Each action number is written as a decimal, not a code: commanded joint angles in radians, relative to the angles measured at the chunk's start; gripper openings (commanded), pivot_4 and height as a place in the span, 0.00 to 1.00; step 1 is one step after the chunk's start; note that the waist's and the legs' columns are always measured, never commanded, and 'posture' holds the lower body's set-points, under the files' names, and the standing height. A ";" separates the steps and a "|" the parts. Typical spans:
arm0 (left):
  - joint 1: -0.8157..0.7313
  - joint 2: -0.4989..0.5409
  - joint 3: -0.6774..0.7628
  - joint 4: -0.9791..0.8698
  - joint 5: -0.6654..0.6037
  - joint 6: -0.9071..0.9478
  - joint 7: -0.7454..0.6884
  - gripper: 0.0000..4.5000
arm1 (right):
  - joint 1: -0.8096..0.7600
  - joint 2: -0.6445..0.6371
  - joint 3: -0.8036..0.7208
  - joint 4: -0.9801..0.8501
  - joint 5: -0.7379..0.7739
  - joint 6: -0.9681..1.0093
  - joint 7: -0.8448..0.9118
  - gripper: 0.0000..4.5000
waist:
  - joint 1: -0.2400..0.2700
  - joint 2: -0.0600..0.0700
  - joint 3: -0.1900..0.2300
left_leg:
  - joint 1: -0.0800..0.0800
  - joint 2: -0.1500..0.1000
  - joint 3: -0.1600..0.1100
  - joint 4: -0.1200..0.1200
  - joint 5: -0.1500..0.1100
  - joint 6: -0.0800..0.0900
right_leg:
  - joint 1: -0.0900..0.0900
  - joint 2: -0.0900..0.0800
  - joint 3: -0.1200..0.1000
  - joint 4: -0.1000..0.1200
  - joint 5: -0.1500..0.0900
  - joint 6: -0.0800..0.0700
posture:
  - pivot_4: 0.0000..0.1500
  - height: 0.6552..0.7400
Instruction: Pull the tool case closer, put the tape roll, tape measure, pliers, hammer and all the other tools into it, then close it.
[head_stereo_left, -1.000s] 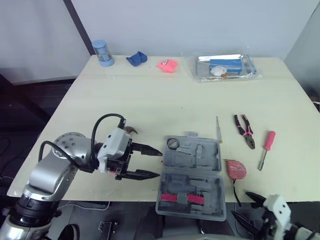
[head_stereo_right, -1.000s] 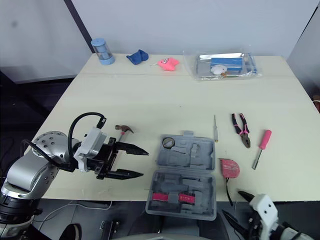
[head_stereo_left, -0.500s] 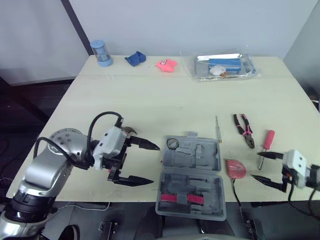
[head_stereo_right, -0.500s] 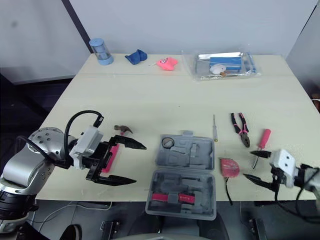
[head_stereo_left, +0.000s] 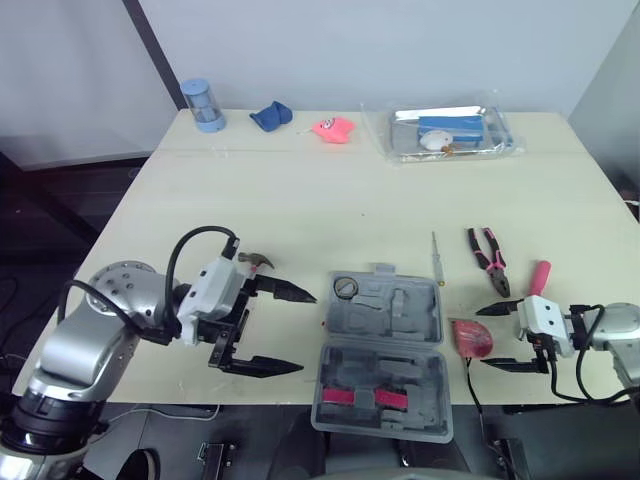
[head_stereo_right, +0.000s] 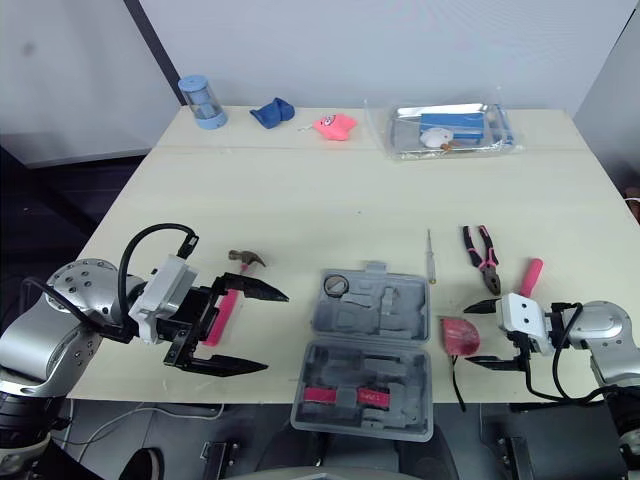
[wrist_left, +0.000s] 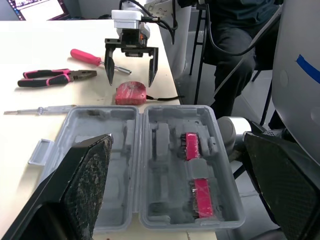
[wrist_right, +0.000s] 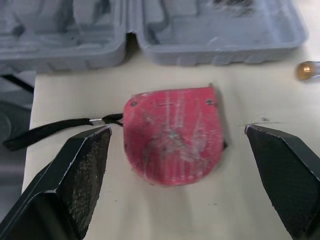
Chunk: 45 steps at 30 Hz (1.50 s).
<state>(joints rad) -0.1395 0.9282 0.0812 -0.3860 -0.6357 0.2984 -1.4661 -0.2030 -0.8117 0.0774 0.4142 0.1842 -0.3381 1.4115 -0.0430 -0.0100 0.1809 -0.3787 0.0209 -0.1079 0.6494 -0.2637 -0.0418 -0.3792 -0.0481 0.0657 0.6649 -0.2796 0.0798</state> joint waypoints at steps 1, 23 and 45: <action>0.004 0.012 0.036 -0.044 -0.031 -0.003 -0.001 0.99 | -0.006 -0.005 0.001 -0.017 -0.002 -0.002 0.000 1.00 | 0.000 0.000 0.000 | 0.000 0.000 0.000 0.000 0.000 0.000 | 0.000 0.000 0.000 0.000 0.000 0.000 | 1.00 1.00; -0.006 0.011 0.019 -0.019 -0.019 -0.018 -0.017 0.99 | -0.008 -0.007 0.056 -0.081 -0.099 0.095 -0.092 1.00 | 0.000 0.000 0.000 | 0.000 0.000 0.000 0.000 0.000 0.000 | 0.000 0.000 0.000 0.000 0.000 0.000 | 1.00 1.00; 0.030 -0.020 0.036 0.011 -0.024 -0.042 0.009 1.00 | 0.012 -0.198 -0.011 -0.341 -0.073 0.327 -0.096 0.65 | -0.003 0.004 0.002 | 0.000 0.000 0.000 0.000 0.000 0.000 | 0.000 0.000 0.000 0.000 0.000 0.000 | 1.00 1.00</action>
<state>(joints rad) -0.1118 0.9103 0.0900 -0.3709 -0.6509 0.2731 -1.4679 -0.1766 -0.9928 0.0946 0.1509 0.0933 -0.0700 1.3208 -0.0461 -0.0058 0.1831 -0.3784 0.0212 -0.1081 0.6496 -0.2637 -0.0418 -0.3794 -0.0477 0.0658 0.6655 -0.2796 0.0798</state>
